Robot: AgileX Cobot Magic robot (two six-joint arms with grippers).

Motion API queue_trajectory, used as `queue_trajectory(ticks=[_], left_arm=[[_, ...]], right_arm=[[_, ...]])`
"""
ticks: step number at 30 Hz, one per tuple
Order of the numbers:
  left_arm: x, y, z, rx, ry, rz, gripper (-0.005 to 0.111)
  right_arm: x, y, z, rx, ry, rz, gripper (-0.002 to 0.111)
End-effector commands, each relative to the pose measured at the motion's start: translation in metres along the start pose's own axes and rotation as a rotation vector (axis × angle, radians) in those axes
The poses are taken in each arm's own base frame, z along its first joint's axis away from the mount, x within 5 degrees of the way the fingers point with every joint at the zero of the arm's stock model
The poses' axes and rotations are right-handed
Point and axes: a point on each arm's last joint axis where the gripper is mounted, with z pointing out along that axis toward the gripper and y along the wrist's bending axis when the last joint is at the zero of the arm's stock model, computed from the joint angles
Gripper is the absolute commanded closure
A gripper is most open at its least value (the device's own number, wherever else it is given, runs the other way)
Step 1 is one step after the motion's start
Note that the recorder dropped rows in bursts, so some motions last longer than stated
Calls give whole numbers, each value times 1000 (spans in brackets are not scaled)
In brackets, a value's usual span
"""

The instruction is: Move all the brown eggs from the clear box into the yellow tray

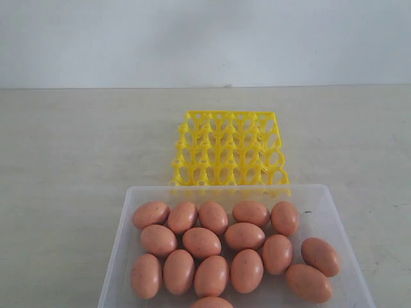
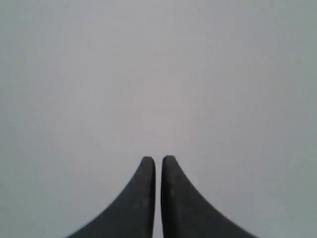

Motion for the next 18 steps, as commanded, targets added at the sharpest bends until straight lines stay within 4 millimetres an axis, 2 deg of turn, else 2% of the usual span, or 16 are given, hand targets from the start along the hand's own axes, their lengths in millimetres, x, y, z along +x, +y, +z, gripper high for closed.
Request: queue_trajectory(ticks=[1, 2, 3, 5, 7, 8, 9, 10, 12, 13, 16, 18], left_arm=[[1, 0, 0, 9, 1, 5, 103], [1, 0, 0, 9, 1, 5, 103], [1, 0, 0, 9, 1, 5, 103], [1, 0, 0, 9, 1, 5, 103], [1, 0, 0, 9, 1, 5, 103], [1, 0, 0, 9, 1, 5, 103], [1, 0, 0, 9, 1, 5, 103], [1, 0, 0, 9, 1, 5, 103], [1, 0, 0, 9, 1, 5, 103], [1, 0, 0, 9, 1, 5, 103], [1, 0, 0, 9, 1, 5, 103], [1, 0, 0, 9, 1, 5, 103]], right_arm=[[-8, 70, 43, -127, -403, -208, 108], [2, 87, 54, -183, -377, -303, 108], [22, 112, 74, -266, -326, -503, 108], [64, 141, 108, -361, -182, -916, 108], [113, 154, 142, -464, 31, -1354, 108], [140, 151, 160, -496, 214, -1516, 108], [164, 143, 174, -501, 435, -1638, 108], [183, 127, 187, -465, 640, -1732, 108], [212, 84, 203, -290, 1134, -1857, 108], [219, 67, 205, -185, 1356, -1874, 108], [232, -11, 202, 190, 1986, -1816, 108], [240, -51, 197, 305, 2167, -1716, 108]])
